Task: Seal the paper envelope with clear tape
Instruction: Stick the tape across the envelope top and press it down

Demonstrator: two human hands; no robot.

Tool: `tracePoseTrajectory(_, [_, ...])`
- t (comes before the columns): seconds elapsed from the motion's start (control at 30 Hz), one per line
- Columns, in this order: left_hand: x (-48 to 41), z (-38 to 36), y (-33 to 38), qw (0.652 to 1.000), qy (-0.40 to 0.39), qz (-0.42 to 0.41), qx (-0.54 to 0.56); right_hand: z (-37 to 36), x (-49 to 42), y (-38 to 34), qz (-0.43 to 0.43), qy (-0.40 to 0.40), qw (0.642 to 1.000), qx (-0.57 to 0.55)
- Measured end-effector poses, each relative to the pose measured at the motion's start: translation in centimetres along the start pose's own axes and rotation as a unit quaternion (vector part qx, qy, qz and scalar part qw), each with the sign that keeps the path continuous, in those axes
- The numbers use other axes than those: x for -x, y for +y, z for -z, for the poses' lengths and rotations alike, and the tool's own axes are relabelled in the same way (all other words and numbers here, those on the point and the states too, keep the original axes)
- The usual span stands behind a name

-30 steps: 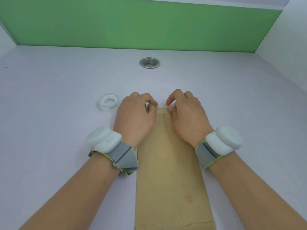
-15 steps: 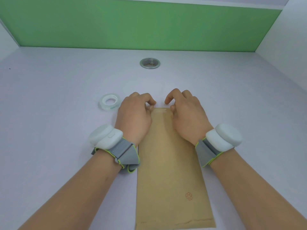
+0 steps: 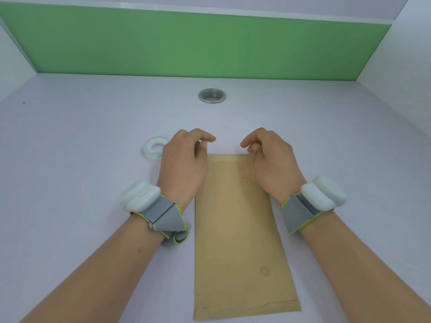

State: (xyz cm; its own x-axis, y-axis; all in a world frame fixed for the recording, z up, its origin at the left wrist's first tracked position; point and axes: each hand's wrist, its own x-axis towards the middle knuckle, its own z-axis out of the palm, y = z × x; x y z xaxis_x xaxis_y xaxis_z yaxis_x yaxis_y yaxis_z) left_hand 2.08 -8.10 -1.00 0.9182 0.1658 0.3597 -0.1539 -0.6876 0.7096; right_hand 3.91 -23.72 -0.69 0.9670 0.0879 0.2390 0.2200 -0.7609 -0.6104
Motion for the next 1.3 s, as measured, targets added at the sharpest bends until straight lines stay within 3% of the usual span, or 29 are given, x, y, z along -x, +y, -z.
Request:
tracePoseTrajectory(0.13, [0.7,1.0,0.5,0.997,-0.026,-0.067,-0.004,0.9,0.1,0.0,0.011,0.032,0.998,-0.047])
tracePoseTrajectory(0.3, [1.7,1.2,1.0,0.955,-0.166,-0.138,-0.203,0.7,0.4,-0.5,0.058,-0.008,0.998,-0.021])
tracePoseTrajectory(0.47, [1.8,1.3,1.7,0.931,-0.2,-0.184,-0.243,0.7,0.3,-0.5,0.054,0.004,0.998,-0.008])
tracePoseTrajectory(0.73, [2.9,1.2,3.6,0.9,-0.367,-0.229,-0.06,1.3,-0.1,0.5,0.038,0.018,0.999,-0.016])
tracePoseTrajectory(0.97, [5.0,0.6,5.3,0.874,-0.433,-0.192,0.109,1.5,0.1,0.8,0.083,-0.068,0.994,0.025])
tracePoseTrajectory(1.07, [4.9,0.9,5.5,0.89,-0.402,-0.164,0.138,1.2,0.1,0.5,0.092,-0.086,0.992,0.024])
tracePoseTrajectory(1.13, [4.3,1.1,5.2,0.934,-0.313,-0.145,0.099,1.1,0.0,0.6,0.087,-0.081,0.992,0.035])
tracePoseTrajectory(1.2, [3.3,1.5,4.3,0.971,-0.188,-0.132,-0.059,1.1,0.0,0.8,0.082,-0.06,0.994,0.037])
tracePoseTrajectory(1.27, [2.6,2.0,3.0,0.957,-0.13,-0.075,-0.248,1.3,0.1,0.9,0.072,-0.049,0.995,0.039])
tracePoseTrajectory(1.3, [2.4,2.2,2.4,0.946,-0.136,-0.042,-0.292,1.3,0.1,1.0,0.067,-0.046,0.996,0.041])
